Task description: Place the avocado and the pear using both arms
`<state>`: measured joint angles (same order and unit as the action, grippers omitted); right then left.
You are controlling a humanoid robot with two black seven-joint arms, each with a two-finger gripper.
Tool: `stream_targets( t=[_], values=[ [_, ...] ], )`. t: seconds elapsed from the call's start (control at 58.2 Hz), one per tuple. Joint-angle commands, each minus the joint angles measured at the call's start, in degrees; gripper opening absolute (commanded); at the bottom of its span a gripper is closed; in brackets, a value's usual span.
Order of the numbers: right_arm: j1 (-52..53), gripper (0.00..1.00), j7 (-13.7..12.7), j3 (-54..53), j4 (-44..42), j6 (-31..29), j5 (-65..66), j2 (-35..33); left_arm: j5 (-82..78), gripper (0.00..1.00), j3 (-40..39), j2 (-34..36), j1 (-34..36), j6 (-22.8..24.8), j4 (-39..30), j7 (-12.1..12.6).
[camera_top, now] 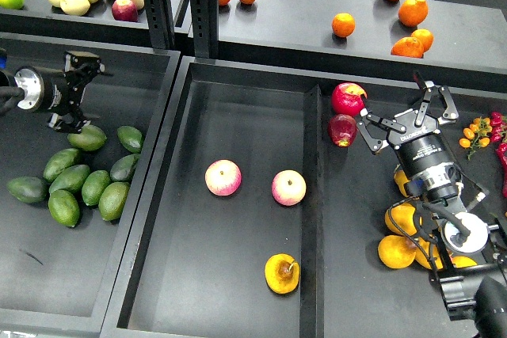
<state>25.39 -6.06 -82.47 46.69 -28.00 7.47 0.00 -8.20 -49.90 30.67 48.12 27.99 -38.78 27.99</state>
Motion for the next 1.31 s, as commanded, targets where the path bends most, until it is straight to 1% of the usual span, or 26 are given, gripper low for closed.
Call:
stream_targets(
  t=[0.0, 0.086, 0.189, 0.292, 0.327, 0.344, 0.361, 0.395, 0.447, 0.481, 0.602, 0.67, 0.791, 0.808, 0.928, 1.049, 1.221, 1.289],
  values=[
    [0.01, 0.99, -0.01, 0.03, -0.1, 0.0, 0.0, 0.0, 1.79, 1.0, -11.52, -5.43, -5.74, 0.01, -3.58, 0.01],
    [0.01, 0.99, -0.01, 0.12, -0.1, 0.0, 0.0, 0.0, 1.79, 1.0, -17.85, -10.27, -8.56, 0.01, -4.2, 0.01],
    [0.1, 0.99, -0.01, 0.21, -0.1, 0.0, 0.0, 0.0, 1.79, 1.0, -24.1, -15.37, -11.29, 0.01, -5.43, -1.53],
    [0.1, 0.99, -0.97, 0.3, 0.25, 0.0, 0.0, 0.0, 1.79, 1.0, -29.99, -20.65, -13.93, 0.01, -7.45, -4.43],
    [0.18, 0.99, -2.37, 0.38, 0.16, 0.0, 0.0, 0.0, 1.79, 1.0, -32.18, -23.01, -14.89, 0.01, -8.07, -5.92],
    [0.19, 0.99, -2.64, 0.47, 0.07, 0.0, 0.0, 0.0, 1.79, 1.0, -32.62, -23.46, -15.07, 0.01, -8.16, -6.19],
    [0.19, 0.99, -3.6, 0.56, -0.1, 0.0, 0.0, 0.0, 1.79, 1.0, -33.5, -24.51, -15.42, 0.01, -8.33, -6.89],
    [0.19, 0.99, -5.01, 0.74, -0.1, 0.0, 0.0, 0.0, 1.79, 1.0, -34.65, -25.83, -16.04, 0.01, -8.51, -7.77],
    [0.19, 0.99, -6.15, 0.74, -0.02, 0.0, 0.09, 0.0, 1.79, 1.0, -35.44, -26.97, -16.83, 0.01, -8.86, -8.65],
    [0.18, 0.99, -6.42, 0.74, -0.1, 0.0, 0.09, 0.0, 1.79, 1.0, -35.79, -27.5, -17.44, 0.01, -9.38, -9.09],
    [0.27, 0.99, -6.42, 0.74, -0.72, 0.0, 0.09, 0.0, 1.79, 1.0, -35.97, -29.53, -20.61, 0.01, -12.63, -10.58],
    [0.36, 0.99, -5.89, 0.65, -1.25, 0.0, 0.09, 0.0, 1.79, 1.0, -35.97, -30.67, -22.54, 0.01, -15.27, -11.38],
    [0.27, 0.99, -5.63, 0.56, -1.16, 0.0, -0.09, 0.0, 1.79, 1.0, -36.06, -30.67, -25.26, 0.01, -19.05, -11.64],
    [0.19, 0.99, -5.54, 0.56, -0.9, 0.0, -0.44, 0.0, 1.87, 1.0, -36.06, -30.67, -26.4, 0.01, -21.14, -11.55],
    [0.19, 0.99, -5.63, 0.82, -0.46, 0.0, -2.72, 0.0, 1.88, 1.0, -36.06, -30.67, -28.87, 0.01, -26.78, -10.85],
    [0.19, 0.99, -5.72, 1.44, 0.42, 0.0, -3.08, 0.0, 1.96, 1.0, -34.65, -30.67, -30.98, 0.01, -32.06, -10.85],
    [0.01, 0.99, -6.33, 1.88, 1.92, 0.0, -2.46, 0.0, 1.96, 1.0, -34.56, -30.67, -33.35, -1.53, -35.75, -10.94],
    [-0.17, 0.99, -6.68, 3.98, 2.62, 0.0, -1.94, 0.0, 1.96, 1.0, -34.56, -30.67, -34.32, -1.71, -36.54, -11.2]
  ],
)
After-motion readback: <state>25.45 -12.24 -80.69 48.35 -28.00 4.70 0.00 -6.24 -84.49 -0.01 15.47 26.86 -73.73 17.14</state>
